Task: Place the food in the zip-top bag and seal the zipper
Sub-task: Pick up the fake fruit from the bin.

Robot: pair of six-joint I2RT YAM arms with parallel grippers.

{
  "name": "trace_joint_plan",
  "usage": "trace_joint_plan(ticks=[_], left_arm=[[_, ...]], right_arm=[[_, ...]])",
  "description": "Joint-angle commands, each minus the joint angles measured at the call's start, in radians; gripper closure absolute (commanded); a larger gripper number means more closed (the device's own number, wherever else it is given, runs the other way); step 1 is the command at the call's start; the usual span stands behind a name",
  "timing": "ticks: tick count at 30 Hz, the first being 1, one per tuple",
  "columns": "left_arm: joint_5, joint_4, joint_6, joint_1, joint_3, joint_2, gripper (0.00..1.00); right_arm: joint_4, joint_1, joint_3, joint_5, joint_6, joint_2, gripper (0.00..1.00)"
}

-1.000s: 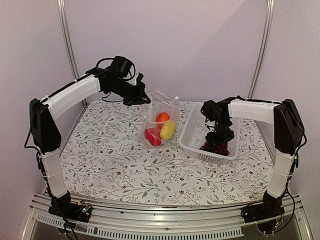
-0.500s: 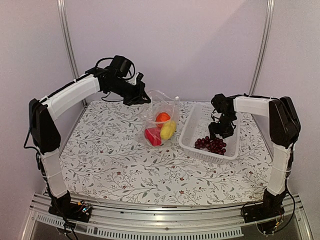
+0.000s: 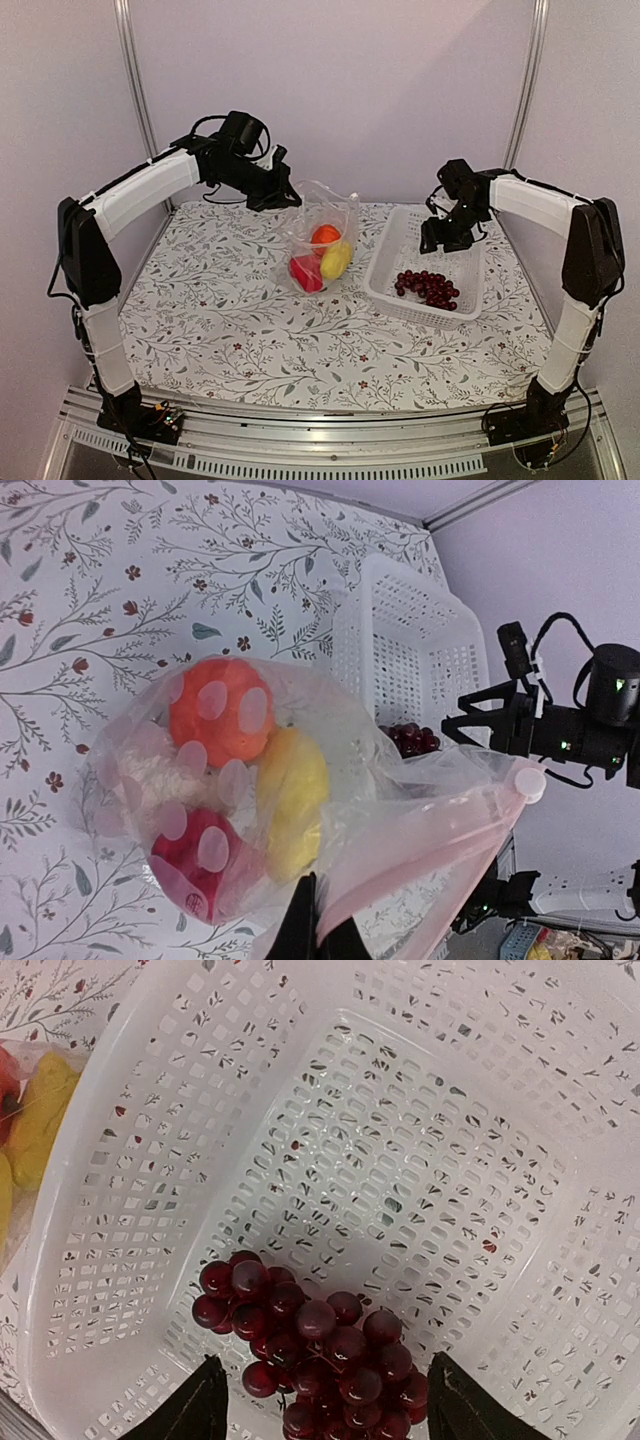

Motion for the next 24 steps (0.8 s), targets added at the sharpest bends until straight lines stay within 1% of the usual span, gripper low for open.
trace_joint_plan(ticks=[1, 4, 5, 7, 11, 19, 21, 24], left_arm=[[0.005, 0.004, -0.005, 0.009, -0.005, -0.023, 1.0], [0.004, 0.004, -0.006, 0.009, -0.006, -0.022, 1.0], [0.006, 0.004, -0.006, 0.009, -0.007, -0.022, 1.0], [0.008, 0.004, -0.004, 0.009, -0.009, -0.021, 1.0], [0.012, 0.004, -0.004, 0.009, -0.009, -0.016, 1.0], [0.017, 0.004, -0.003, 0.009, -0.009, -0.016, 1.0], [0.017, 0.003, -0.002, 0.009, -0.012, -0.018, 1.0], [0.016, 0.004, 0.001, 0.008, -0.015, -0.021, 1.0]], right_arm=[[-0.08, 0.038, 0.013, 0.116, -0.123, -0.015, 0.35], [-0.074, 0.056, -0.008, 0.121, -0.127, -0.017, 0.44], [-0.083, 0.065, -0.005, 0.139, -0.128, -0.01, 0.49], [-0.128, 0.076, 0.013, 0.169, -0.117, 0.025, 0.52], [-0.149, 0.103, 0.016, 0.2, -0.104, 0.089, 0.52], [-0.16, 0.11, 0.012, 0.219, -0.104, 0.139, 0.52], [-0.158, 0.111, 0.008, 0.204, -0.105, 0.151, 0.51], [-0.166, 0.11, 0.006, 0.164, -0.098, 0.175, 0.46]])
